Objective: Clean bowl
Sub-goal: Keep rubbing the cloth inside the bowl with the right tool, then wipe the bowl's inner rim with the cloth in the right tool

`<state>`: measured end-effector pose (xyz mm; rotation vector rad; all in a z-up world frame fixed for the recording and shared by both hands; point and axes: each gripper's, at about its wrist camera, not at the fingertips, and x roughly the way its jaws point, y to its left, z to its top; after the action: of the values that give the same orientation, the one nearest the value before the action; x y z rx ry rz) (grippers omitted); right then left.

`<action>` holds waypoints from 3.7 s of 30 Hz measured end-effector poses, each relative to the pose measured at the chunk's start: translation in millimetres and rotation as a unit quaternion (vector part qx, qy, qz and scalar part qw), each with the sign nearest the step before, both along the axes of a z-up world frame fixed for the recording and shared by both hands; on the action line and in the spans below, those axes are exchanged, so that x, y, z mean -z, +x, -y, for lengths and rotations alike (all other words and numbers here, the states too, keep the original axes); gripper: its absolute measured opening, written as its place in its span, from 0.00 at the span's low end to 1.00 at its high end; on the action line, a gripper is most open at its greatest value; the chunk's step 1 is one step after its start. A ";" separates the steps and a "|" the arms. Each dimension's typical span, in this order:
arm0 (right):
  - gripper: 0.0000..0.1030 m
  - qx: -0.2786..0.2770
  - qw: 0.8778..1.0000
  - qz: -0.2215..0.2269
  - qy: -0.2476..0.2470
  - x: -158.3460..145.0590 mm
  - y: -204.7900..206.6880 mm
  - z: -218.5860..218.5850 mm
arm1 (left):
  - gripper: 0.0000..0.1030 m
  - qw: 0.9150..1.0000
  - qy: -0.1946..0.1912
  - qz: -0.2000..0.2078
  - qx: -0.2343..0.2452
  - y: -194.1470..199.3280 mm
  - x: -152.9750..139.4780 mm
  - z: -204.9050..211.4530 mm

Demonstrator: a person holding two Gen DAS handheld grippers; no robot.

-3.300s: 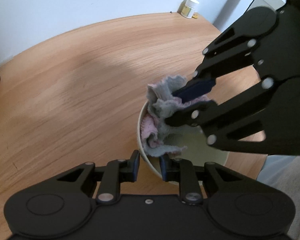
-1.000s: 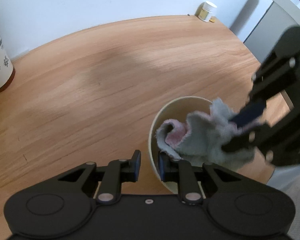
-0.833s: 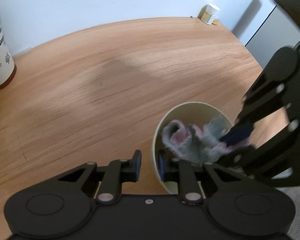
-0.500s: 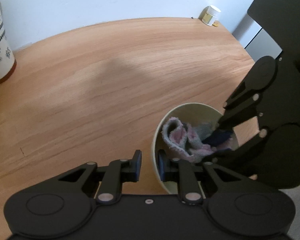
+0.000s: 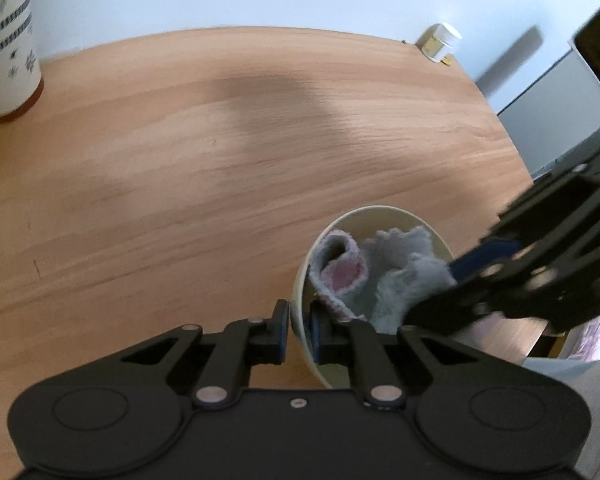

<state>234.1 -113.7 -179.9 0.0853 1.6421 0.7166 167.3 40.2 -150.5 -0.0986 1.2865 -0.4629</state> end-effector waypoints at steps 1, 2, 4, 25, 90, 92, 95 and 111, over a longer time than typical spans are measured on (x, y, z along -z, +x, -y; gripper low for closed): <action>0.22 0.012 1.000 -0.011 0.010 0.6 0.3 2.2 | 0.10 1.000 -0.001 -0.002 -0.002 0.3 1.1 -0.3; 0.22 0.024 0.999 -0.022 0.019 1.2 0.6 4.4 | 0.10 1.000 -0.004 -0.006 -0.006 0.8 3.0 -1.0; 0.22 0.033 0.998 -0.042 0.024 2.9 -4.6 5.0 | 0.10 1.000 -0.005 -0.007 -0.013 0.7 3.6 -2.7; 0.21 -0.191 0.969 0.118 -0.107 10.7 -68.6 -62.0 | 0.16 1.000 -0.004 -0.019 -0.025 5.9 9.7 -2.6; 0.25 0.041 0.993 -0.009 0.114 10.2 -19.6 0.3 | 0.15 0.985 -0.087 -0.048 -0.138 -24.9 12.8 -31.0; 0.25 0.027 0.994 -0.004 0.108 12.8 -23.0 -7.2 | 0.17 0.986 -0.087 -0.048 -0.136 -25.7 13.2 -28.3; 0.24 -0.009 0.997 0.016 0.078 14.2 -25.4 -20.5 | 0.18 0.987 -0.079 -0.045 -0.131 -26.1 12.5 -24.5; 0.21 -0.164 0.978 0.103 -0.073 -11.2 -37.2 -42.5 | 0.17 0.994 -0.027 -0.021 -0.107 -23.4 3.0 -9.5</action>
<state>196.9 -71.2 -168.7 -0.3616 1.5182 0.8212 144.0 49.7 -153.5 -0.2893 1.2882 -0.3131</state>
